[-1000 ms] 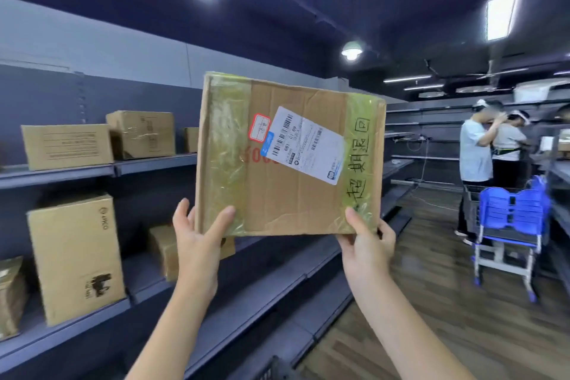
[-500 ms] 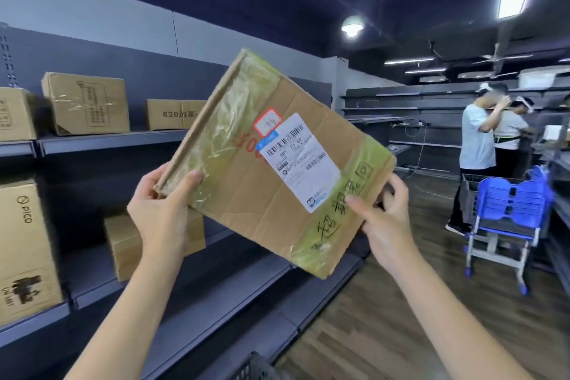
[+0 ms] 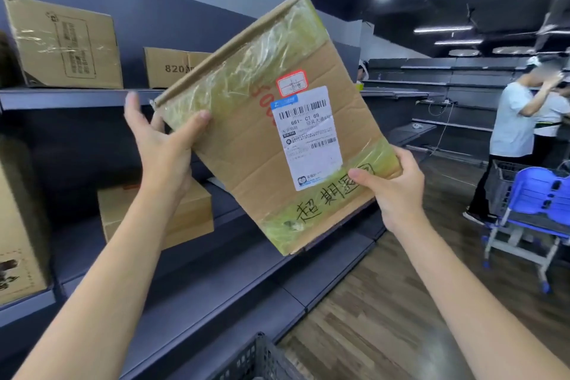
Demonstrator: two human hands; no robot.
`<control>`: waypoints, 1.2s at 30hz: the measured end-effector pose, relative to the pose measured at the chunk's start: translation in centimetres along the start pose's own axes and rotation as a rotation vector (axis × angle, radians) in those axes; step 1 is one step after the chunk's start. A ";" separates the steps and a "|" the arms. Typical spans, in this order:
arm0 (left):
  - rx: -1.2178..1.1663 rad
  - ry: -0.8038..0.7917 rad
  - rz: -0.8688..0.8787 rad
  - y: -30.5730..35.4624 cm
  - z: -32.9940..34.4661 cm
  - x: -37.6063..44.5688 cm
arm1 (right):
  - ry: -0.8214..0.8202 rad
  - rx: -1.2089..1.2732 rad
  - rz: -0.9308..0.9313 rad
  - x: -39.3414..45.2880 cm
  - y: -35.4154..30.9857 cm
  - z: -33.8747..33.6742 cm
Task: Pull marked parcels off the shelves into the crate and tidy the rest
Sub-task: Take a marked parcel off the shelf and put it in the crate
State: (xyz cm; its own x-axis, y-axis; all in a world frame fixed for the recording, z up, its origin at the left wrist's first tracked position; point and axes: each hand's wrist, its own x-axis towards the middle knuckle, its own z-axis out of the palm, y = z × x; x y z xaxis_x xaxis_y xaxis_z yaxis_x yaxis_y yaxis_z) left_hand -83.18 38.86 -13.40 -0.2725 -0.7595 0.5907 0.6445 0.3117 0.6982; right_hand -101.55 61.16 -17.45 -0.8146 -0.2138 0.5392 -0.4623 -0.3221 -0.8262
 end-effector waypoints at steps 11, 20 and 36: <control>0.284 -0.245 -0.164 -10.5 -0.2 -3.3 | -0.195 0.059 0.312 0.9 10.5 2.9; 0.483 -0.208 -0.302 -15.2 0.0 -5.2 | -0.614 -0.039 0.401 5.8 16.0 2.9; 0.642 0.337 -0.684 -24.6 -4.3 -20.4 | -0.948 -0.115 0.758 -2.3 30.5 2.0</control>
State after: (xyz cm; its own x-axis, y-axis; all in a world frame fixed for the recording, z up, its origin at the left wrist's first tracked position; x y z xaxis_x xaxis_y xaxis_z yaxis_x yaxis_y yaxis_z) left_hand -90.42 44.26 -44.37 -0.1603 -0.9823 -0.0970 -0.1111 -0.0797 0.9906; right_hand -113.11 50.00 -43.53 -0.3353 -0.9160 -0.2204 -0.0481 0.2503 -0.9670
